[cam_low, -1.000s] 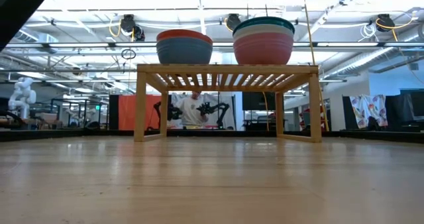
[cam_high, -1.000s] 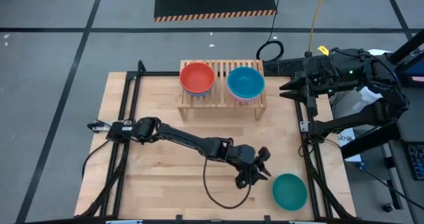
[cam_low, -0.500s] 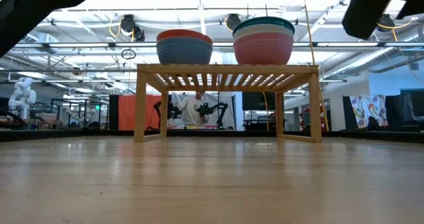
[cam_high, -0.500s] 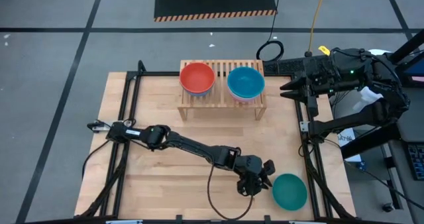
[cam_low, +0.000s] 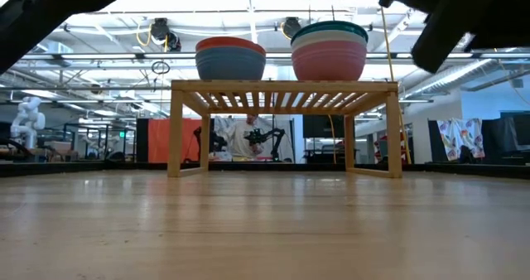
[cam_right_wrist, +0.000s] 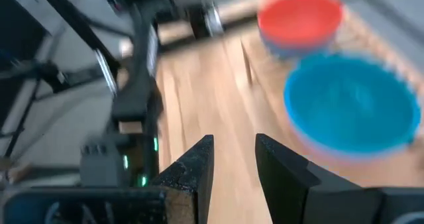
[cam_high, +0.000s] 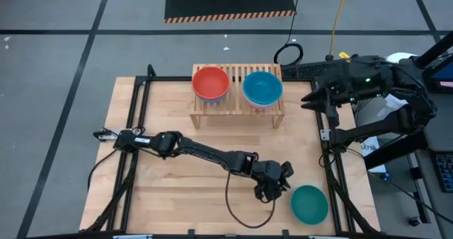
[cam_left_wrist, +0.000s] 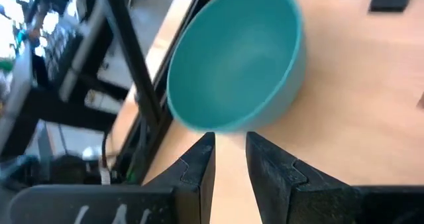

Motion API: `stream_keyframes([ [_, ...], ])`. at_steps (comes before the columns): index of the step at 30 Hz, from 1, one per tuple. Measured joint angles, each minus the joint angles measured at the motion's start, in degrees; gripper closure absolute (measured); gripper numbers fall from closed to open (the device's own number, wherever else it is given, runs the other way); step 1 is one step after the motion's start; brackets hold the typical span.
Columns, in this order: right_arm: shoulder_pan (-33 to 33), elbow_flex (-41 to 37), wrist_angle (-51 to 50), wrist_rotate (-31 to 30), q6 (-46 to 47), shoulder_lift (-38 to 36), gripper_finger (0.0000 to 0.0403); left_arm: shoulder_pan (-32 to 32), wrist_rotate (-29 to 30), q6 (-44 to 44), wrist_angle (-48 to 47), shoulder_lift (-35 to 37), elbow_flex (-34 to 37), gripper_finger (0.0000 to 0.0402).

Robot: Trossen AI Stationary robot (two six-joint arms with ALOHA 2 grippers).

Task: Place and stack bowls onto a shelf
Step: Stack the green bowl on top of the orange bowl on the shelf

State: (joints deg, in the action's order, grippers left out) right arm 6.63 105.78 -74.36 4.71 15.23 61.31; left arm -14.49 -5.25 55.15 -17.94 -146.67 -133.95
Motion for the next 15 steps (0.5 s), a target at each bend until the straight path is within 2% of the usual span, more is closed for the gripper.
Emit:
stream_keyframes([
  [5,-0.12,0.0,-15.06,0.07,7.21,1.93,0.0296,0.8,0.38,-2.86,0.54,0.9,-0.03,0.0309],
  [7,-0.8,-1.09,-15.17,1.04,9.83,2.55,0.0296,0.83,0.36,-2.95,1.39,0.94,-0.04,0.0309],
  [11,-2.62,-4.78,-15.2,8.91,12.21,3.07,0.0296,0.93,0.36,-3.31,1.33,0.94,-0.23,0.0309],
  [15,-5.4,-12.09,-15.43,13.42,15.76,2.85,0.0296,0.98,0.35,-4.66,0.88,0.94,-0.31,0.0309],
])
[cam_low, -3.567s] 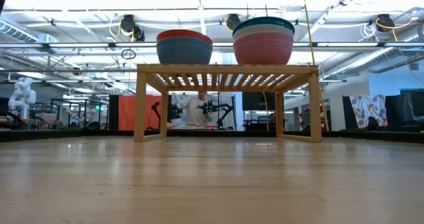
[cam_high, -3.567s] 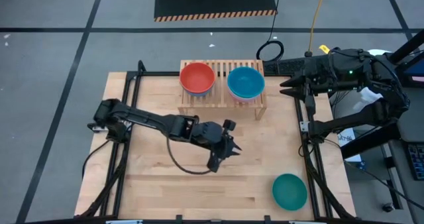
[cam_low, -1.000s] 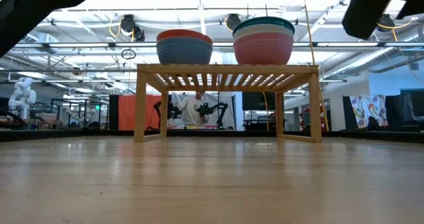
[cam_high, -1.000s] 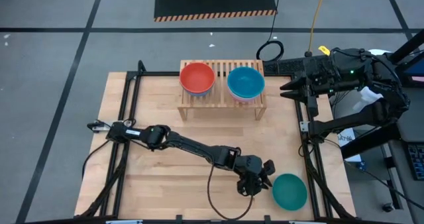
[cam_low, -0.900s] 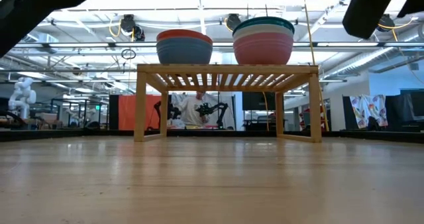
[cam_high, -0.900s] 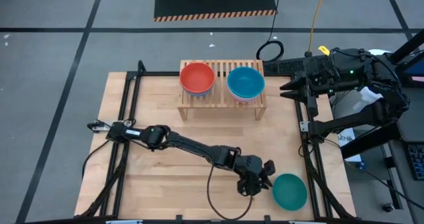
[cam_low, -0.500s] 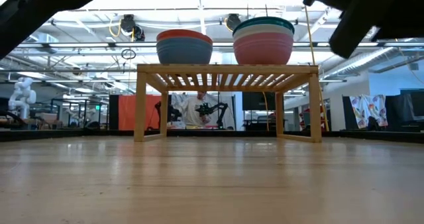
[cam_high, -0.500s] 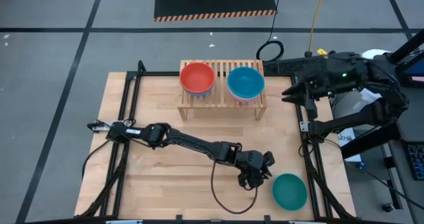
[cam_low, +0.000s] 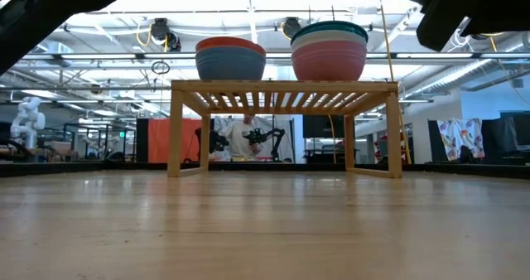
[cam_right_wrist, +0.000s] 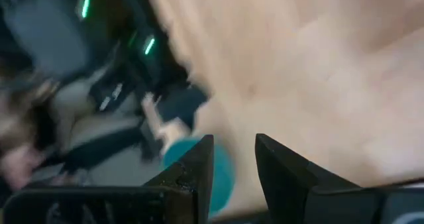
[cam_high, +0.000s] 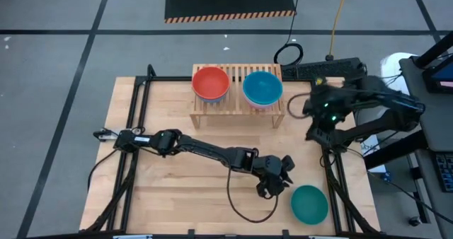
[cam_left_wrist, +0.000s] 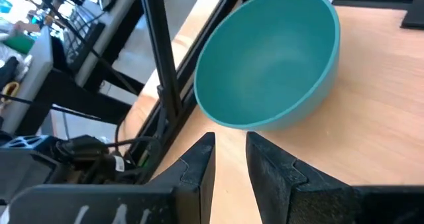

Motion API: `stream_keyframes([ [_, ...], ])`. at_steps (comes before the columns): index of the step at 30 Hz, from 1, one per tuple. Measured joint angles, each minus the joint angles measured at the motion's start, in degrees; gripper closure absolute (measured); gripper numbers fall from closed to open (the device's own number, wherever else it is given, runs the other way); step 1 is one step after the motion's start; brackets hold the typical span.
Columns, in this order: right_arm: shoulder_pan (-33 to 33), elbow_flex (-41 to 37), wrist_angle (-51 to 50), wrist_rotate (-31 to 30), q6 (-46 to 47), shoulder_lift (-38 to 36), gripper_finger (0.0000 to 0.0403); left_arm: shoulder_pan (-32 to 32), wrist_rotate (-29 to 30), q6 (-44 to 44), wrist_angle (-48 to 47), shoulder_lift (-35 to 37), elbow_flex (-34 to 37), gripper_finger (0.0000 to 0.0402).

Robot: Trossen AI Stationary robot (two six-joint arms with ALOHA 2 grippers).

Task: Place and stack bowls onto a shelf
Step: Stack the green bowl on top of the orange bowl on the shelf

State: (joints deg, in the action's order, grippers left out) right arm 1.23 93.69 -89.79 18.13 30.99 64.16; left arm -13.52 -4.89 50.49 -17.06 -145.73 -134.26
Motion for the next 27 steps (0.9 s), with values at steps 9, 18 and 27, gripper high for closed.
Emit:
stream_keyframes([
  [9,-7.97,-15.12,-0.24,9.6,4.72,-0.52,0.0296,0.0,-0.04,-1.69,-7.72,0.93,0.0,0.0309],
  [18,-14.57,-26.19,6.56,13.66,9.72,-0.5,0.0296,0.07,0.16,-4.97,-20.55,5.55,-0.04,0.0309],
  [27,-20.83,-31.3,13.43,13.63,14.92,-0.54,0.0296,0.11,0.45,-8.71,-35.63,8.39,-0.04,0.0309],
])
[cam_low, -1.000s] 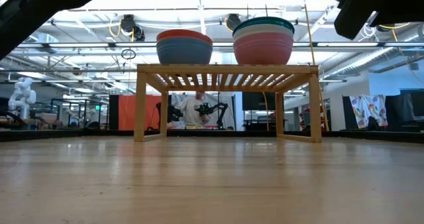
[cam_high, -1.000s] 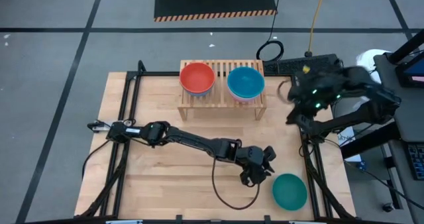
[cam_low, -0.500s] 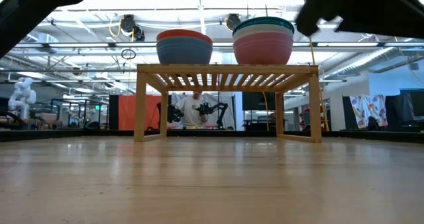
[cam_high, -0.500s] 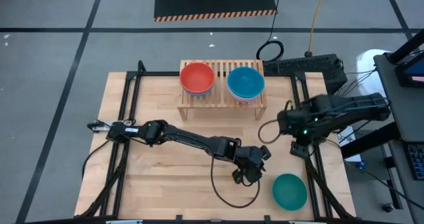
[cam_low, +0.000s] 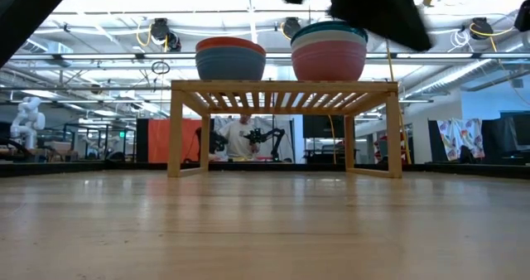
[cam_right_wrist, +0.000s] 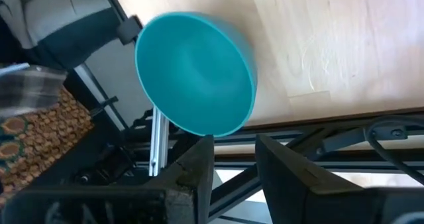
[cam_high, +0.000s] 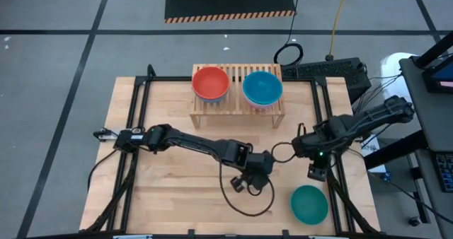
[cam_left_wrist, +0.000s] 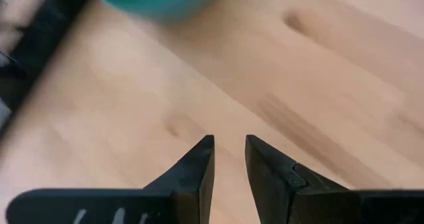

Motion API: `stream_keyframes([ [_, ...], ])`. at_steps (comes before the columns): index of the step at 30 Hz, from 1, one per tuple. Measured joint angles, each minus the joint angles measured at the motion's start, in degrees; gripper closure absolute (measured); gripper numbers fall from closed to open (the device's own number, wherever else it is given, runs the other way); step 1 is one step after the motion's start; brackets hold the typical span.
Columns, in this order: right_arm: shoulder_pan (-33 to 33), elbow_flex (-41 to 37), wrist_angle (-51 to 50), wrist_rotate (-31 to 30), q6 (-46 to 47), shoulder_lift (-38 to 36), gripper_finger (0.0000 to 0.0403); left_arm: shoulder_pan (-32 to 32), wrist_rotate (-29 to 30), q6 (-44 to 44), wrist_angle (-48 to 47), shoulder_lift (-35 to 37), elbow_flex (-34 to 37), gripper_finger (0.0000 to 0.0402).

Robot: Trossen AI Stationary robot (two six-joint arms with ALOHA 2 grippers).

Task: Place and stack bowls onto a shelf
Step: Stack the green bowl on top of the orange bowl on the shelf

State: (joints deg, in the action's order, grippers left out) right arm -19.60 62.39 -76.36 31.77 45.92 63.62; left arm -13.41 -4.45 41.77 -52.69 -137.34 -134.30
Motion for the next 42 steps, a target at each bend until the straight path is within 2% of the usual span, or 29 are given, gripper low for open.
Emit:
stream_keyframes([
  [7,-2.58,-0.04,0.15,-0.13,2.09,0.04,0.0296,0.5,0.02,-2.08,-16.59,0.13,0.0,0.0309],
  [15,-3.45,-0.04,2.39,-0.53,2.94,0.04,0.0296,1.88,-0.02,-4.89,-27.22,1.93,0.07,0.0309],
  [21,-3.45,-0.04,3.2,-2.08,3.0,0.02,0.0296,2.62,-0.02,-5.96,-27.33,7.46,0.04,0.0309],
  [32,-5.67,-0.04,5.64,-6.23,5.93,0.63,0.0297,4.53,1.17,-8.76,-27.95,24.13,0.03,0.0309],
  [36,-7.7,-0.04,6.32,-6.23,6.01,2.84,0.0297,4.96,5.31,-10.74,-28.6,30.66,0.0,0.0309],
  [42,-10.93,-0.04,6.46,-6.3,2.48,8.36,0.0297,4.96,6.26,-13.63,-28.5,39.62,0.0,0.0309],
])
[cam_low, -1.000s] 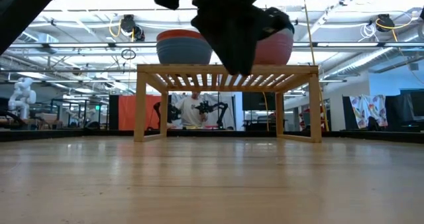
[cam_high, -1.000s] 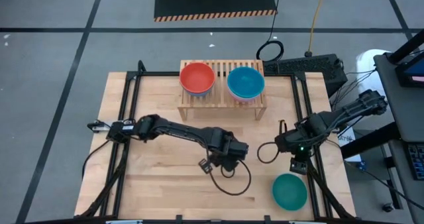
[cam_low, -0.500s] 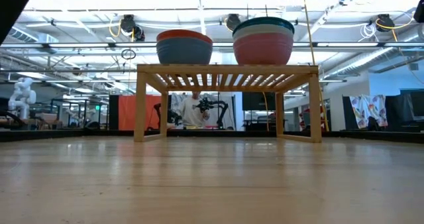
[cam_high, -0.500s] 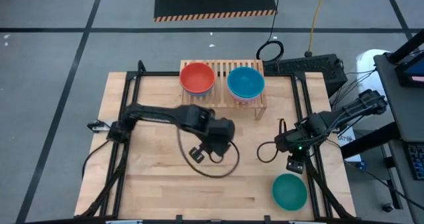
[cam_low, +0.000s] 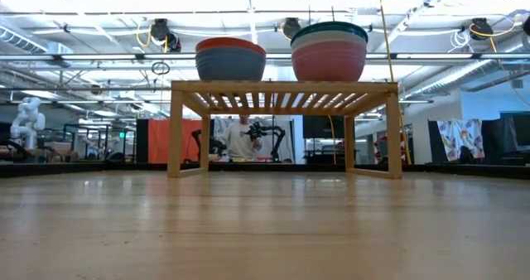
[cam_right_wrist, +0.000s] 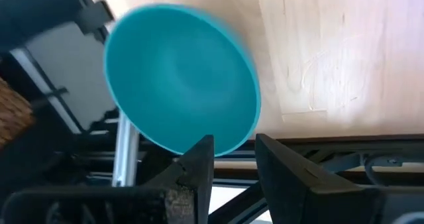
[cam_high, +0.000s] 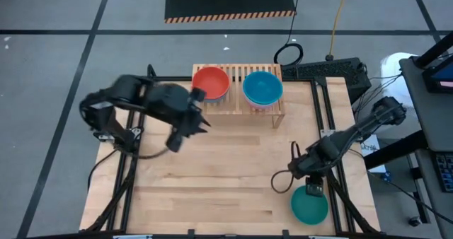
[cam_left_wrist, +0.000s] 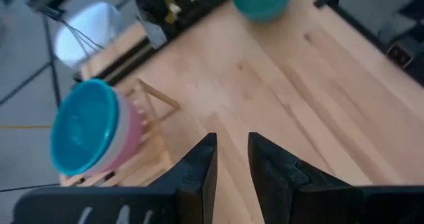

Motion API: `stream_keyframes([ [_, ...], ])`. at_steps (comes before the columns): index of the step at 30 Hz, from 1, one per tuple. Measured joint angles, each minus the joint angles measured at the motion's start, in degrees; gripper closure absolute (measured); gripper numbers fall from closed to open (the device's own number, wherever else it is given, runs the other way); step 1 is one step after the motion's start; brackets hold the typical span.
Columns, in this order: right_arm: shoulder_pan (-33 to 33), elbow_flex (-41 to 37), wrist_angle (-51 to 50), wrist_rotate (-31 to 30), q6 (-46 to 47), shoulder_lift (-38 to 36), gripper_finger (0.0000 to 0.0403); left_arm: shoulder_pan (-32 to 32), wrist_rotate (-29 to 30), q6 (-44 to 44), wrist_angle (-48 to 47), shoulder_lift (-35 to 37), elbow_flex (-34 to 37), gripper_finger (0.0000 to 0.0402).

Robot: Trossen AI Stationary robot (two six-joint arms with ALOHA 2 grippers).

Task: Place and stack bowls onto a shelf
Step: Stack the green bowl on top of the orange bowl on the shelf

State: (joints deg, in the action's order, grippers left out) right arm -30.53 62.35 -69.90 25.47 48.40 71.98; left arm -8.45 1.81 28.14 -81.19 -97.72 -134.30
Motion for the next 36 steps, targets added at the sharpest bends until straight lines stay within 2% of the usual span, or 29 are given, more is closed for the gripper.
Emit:
stream_keyframes([
  [6,-2.43,0.0,0.55,-0.14,-1.54,4.85,0.0312,-0.63,1.5,-2.41,0.17,6.34,0.02,0.0309],
  [12,-4.13,0.0,5.4,-0.17,-1.52,7.54,0.0323,-0.63,1.54,-5.14,0.34,11.14,0.0,0.0309],
  [15,-4.73,0.0,7.2,-2.82,-0.81,8.54,0.0323,-0.63,1.71,-5.7,0.29,12.45,0.0,0.0309],
  [20,-5.03,0.0,7.28,-7.56,-1.12,10.4,0.0323,-0.67,1.76,-5.74,0.26,13.48,0.0,0.0309],
  [36,-5.1,-0.86,7.48,-9.17,-5.76,11.9,0.0323,-0.67,1.83,-5.79,-0.56,13.45,0.04,0.0309],
])
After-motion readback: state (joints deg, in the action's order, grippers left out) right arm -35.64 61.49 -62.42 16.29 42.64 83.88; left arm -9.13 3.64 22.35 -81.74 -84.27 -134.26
